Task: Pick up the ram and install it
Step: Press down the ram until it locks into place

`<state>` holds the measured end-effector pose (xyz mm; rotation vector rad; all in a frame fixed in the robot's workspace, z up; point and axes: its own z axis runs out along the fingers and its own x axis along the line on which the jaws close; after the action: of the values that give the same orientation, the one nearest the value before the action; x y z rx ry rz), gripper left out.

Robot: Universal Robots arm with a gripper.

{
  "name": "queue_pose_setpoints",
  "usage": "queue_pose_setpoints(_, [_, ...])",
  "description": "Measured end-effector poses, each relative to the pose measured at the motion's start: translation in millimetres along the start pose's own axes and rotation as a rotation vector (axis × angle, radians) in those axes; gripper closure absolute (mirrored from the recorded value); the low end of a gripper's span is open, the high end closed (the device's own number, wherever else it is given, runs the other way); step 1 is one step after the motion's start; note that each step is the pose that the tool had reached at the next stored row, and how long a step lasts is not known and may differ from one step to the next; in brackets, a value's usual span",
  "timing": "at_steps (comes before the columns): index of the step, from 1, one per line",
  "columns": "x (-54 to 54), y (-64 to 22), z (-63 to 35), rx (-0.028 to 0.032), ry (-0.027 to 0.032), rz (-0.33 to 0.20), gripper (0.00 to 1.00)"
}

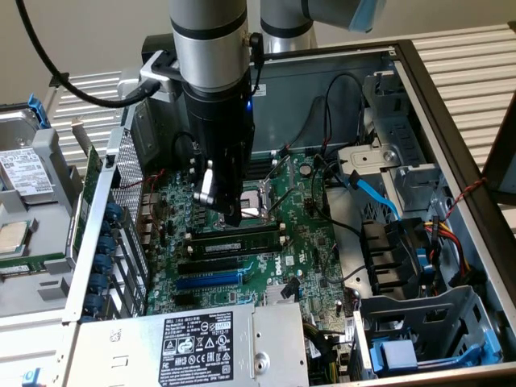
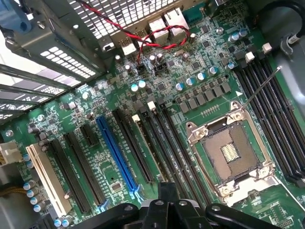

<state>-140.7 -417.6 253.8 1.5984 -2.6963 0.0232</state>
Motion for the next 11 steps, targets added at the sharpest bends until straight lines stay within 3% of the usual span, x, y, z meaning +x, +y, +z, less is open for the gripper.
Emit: queue_pose_setpoints(11, [0.0,0.0,0.2,-0.0019,0.0013,0.140,0.89])
